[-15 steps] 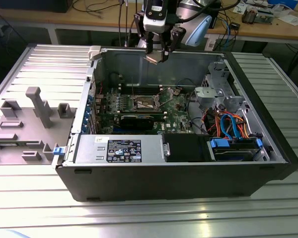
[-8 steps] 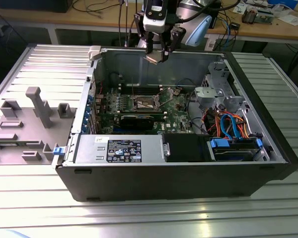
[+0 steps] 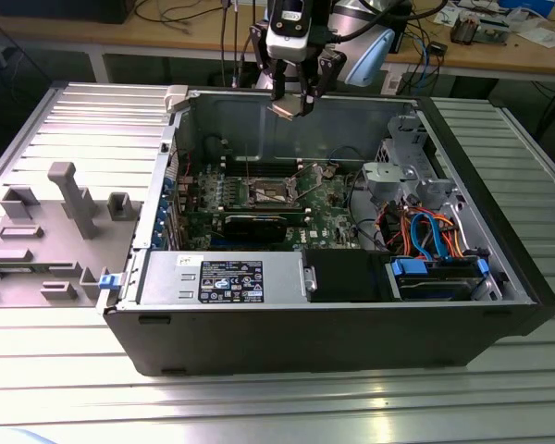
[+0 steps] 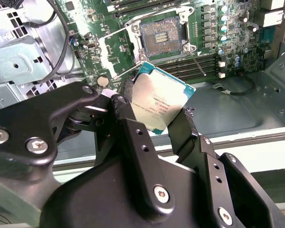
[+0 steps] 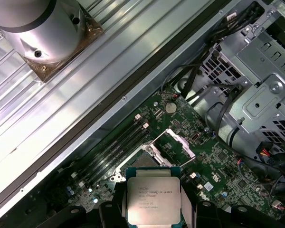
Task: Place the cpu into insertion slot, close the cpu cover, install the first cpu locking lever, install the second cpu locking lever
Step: 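Place the cpu into insertion slot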
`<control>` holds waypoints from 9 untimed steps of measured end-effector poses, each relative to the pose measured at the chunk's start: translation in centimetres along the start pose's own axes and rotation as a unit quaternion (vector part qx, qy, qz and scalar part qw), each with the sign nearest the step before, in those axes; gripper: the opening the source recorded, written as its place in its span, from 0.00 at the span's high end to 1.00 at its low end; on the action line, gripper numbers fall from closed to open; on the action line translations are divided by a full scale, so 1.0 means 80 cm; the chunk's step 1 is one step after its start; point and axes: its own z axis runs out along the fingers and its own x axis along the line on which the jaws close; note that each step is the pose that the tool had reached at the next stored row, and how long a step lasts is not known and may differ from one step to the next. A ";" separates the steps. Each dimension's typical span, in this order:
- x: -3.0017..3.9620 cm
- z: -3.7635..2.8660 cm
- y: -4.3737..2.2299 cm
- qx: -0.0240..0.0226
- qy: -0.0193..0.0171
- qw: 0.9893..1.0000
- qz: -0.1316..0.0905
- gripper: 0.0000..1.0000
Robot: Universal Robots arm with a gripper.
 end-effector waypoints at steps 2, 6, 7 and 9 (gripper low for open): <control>0.0000 0.0000 0.0000 0.000 0.000 1.000 0.000 0.46; 0.0000 0.0000 0.0000 0.000 0.000 1.000 0.001 0.46; 0.0000 0.0000 0.0000 0.000 0.000 1.000 0.001 0.46; 0.0000 0.0000 0.0000 0.000 0.000 1.000 0.002 0.46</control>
